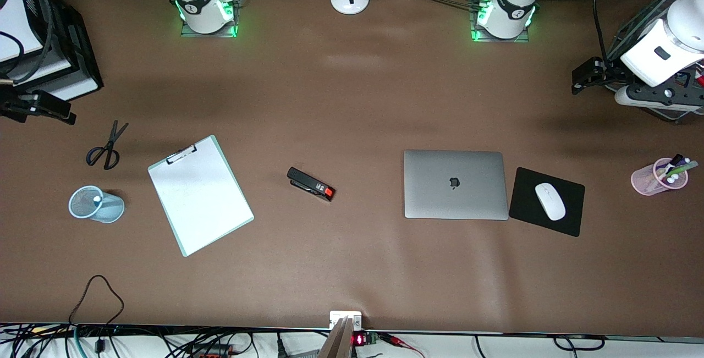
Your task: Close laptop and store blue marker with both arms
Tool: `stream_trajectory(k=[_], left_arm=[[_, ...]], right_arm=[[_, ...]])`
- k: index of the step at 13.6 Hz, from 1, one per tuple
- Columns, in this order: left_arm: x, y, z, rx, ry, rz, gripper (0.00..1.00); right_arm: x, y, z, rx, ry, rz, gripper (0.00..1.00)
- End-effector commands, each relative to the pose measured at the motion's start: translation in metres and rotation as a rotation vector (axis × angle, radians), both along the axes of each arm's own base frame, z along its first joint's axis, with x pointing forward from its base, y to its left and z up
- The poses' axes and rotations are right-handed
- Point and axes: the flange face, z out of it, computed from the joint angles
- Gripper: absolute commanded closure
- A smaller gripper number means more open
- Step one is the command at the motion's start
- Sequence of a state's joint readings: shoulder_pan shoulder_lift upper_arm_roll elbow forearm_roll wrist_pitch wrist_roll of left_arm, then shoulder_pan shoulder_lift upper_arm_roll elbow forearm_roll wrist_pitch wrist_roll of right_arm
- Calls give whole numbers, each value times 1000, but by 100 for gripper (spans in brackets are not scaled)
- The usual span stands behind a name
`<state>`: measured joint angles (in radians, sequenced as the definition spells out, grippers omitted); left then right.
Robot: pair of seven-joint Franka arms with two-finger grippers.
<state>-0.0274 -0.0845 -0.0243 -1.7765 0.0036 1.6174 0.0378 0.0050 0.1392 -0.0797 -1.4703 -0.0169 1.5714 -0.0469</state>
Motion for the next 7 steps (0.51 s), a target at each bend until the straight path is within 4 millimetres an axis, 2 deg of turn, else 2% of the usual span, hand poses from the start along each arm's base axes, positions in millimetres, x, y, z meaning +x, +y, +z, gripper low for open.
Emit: stream_trajectory(k=[1,7], left_arm=[[2,2,5,-13,6,-10,0],[2,2,5,-13,6,-10,0]], right_arm=[[-8,4,2,11,-2,-7,0],[-7,2,2,14,-4,1,0]])
